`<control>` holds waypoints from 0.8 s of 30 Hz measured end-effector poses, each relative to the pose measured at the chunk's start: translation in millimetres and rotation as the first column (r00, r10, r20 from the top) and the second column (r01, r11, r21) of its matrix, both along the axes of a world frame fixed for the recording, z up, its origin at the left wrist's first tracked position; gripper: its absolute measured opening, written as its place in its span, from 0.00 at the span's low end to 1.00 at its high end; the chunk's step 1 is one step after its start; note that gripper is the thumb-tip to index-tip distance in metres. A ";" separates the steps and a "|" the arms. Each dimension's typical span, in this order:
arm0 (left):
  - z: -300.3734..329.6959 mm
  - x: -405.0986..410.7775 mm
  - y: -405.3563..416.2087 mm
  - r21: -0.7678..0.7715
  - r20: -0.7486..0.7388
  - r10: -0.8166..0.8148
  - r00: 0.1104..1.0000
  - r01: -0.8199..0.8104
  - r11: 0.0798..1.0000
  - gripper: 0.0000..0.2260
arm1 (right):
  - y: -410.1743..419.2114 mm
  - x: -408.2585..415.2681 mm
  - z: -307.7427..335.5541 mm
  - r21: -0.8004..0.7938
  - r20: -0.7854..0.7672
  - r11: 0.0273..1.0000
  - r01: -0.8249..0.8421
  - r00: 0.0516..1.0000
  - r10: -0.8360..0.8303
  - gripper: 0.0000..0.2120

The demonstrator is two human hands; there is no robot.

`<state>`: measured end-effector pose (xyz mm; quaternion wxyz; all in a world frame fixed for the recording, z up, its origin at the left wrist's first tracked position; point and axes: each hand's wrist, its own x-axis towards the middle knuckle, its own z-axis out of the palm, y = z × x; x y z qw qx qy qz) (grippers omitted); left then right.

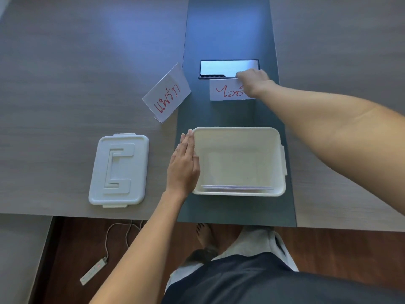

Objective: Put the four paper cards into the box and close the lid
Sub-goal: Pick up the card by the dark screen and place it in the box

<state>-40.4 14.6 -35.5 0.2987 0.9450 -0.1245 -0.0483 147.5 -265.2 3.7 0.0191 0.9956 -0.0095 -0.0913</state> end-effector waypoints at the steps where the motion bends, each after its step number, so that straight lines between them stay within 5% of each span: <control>1: 0.2 0.5 0.2 -0.002 0.005 -0.002 1.000 0.002 1.000 0.26 | -1.7 -2.0 4.6 0.021 0.010 1.000 -0.001 1.000 0.001 0.20; 9: -2.1 0.0 -0.3 -0.027 0.022 0.008 1.000 -0.007 1.000 0.26 | -11.6 -26.1 41.0 0.211 0.127 0.977 0.035 0.990 -0.063 0.21; 17: -4.3 1.4 0.5 -0.038 0.002 -0.004 1.000 0.004 0.999 0.27 | -19.0 -92.0 82.9 0.386 0.471 0.914 -0.123 0.879 -0.080 0.14; 24: -2.8 1.0 1.6 -0.052 -0.017 -0.005 1.000 0.005 0.999 0.28 | 0.9 -173.6 104.3 0.608 0.488 0.747 -0.268 0.869 -0.085 0.13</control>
